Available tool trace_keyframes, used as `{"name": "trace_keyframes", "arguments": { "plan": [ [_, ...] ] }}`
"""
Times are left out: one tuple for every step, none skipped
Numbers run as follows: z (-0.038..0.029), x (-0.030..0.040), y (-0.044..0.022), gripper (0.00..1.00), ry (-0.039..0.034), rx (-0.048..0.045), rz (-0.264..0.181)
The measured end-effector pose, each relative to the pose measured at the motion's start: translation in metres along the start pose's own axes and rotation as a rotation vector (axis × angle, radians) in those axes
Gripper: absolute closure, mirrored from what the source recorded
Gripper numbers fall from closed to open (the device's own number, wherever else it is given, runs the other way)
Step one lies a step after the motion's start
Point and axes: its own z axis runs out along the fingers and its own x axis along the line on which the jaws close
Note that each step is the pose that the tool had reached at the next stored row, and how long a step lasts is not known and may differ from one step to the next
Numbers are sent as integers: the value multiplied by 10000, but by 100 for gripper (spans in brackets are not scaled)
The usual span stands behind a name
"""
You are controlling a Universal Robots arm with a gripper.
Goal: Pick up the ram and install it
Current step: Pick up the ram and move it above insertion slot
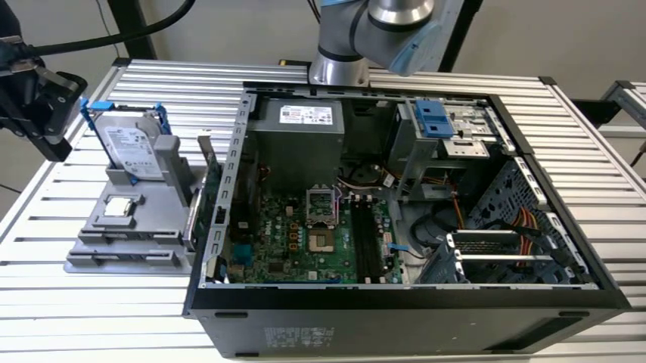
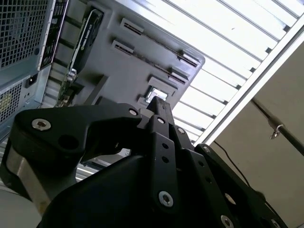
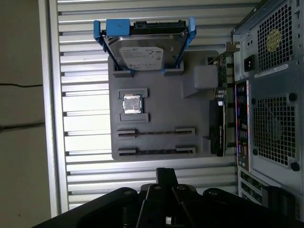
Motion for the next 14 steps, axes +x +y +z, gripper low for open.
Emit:
{"name": "trace_keyframes", "arguments": {
  "plan": [
    [0,0,0,100,0,0,0],
    [0,0,0,100,0,0,0],
    [0,0,0,100,0,0,0],
    [1,0,1,100,0,0,1],
    [0,0,0,100,0,0,0],
    [1,0,1,100,0,0,0],
    [1,0,1,100,0,0,0],
    [0,0,1,100,1,1,0],
    [0,0,3,100,0,1,0],
    [1,3,4,100,0,1,-2],
    [2,3,7,100,0,-2,-12],
    [2,4,10,100,2,-1,-47],
    [1,4,13,100,6,-1,-104],
    [2,5,17,100,8,-3,-182]
  ]
}}
